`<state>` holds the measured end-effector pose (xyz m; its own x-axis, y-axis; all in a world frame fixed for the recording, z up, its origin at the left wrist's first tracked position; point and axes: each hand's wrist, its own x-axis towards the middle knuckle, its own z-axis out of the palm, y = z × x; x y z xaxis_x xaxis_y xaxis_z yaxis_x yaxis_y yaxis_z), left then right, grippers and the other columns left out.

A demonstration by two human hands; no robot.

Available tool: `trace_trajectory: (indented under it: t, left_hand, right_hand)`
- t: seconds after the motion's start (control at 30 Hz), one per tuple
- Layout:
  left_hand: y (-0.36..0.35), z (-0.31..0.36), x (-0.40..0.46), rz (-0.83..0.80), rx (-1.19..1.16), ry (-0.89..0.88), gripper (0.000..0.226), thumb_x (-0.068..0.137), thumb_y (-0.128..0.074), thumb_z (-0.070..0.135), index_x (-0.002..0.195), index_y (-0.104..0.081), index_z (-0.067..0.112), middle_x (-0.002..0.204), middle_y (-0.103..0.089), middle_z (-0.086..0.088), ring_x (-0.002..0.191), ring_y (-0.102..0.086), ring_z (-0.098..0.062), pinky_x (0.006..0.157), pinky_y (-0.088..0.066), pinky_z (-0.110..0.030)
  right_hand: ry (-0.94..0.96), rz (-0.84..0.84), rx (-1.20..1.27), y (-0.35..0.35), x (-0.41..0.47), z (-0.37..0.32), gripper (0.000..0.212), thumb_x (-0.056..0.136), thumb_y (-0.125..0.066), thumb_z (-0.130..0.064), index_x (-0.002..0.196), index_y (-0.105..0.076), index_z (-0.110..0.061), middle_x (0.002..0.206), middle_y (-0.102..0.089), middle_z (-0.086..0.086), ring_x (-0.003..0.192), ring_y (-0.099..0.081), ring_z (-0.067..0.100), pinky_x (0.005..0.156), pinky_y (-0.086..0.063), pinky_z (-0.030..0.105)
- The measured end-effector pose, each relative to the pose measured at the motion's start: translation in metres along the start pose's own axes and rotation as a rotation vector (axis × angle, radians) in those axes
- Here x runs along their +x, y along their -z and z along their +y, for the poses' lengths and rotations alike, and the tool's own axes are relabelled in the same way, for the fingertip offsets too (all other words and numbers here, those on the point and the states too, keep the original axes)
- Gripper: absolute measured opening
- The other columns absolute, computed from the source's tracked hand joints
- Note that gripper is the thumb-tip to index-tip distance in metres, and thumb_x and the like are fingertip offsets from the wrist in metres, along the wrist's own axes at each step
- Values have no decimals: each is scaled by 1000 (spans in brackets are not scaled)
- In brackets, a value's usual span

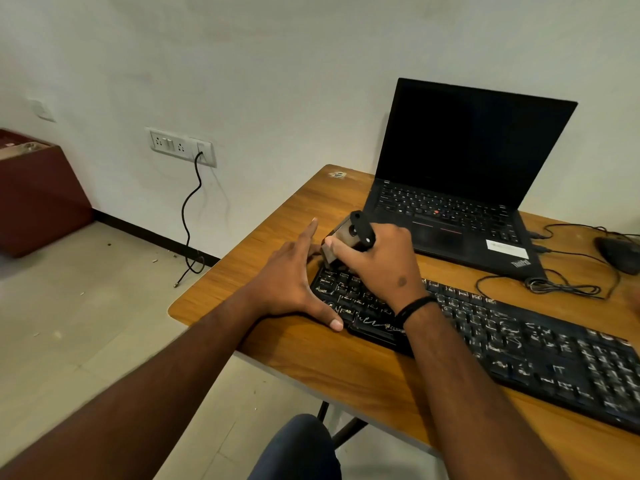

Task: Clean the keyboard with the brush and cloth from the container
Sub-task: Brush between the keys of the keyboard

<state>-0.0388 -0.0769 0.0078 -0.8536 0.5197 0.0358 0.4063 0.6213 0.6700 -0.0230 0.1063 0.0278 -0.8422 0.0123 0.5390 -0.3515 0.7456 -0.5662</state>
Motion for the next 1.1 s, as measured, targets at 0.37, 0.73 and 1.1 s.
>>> trace_trajectory:
  t: [0.37,0.73,1.1]
  left_hand:
    - [0,-2,1,1,18,-25,165,34,-87,74,158,13,32,157,-35,8,145,-25,-16,121,-19,-42]
    - [-1,-3,1,-4,22,-9,165,30,-86,75,158,11,37,161,-28,3,146,-23,-20,118,-21,-41]
    - [-1,-4,2,-5,16,9,165,28,-82,79,158,11,39,160,-28,0,146,-24,-21,117,-23,-42]
  right_hand:
    - [-92,-44,-94,15,0,8,42,78,-67,-59,63,-61,-21,59,-62,-4,55,-59,15,53,-53,41]
    - [-122,-31,-24,29,0,17,40,78,-68,-56,63,-62,-19,60,-63,-3,57,-59,15,52,-51,38]
    - [-124,-27,-161,39,-14,17,31,83,-71,-50,67,-57,-29,63,-58,-12,58,-54,7,51,-38,23]
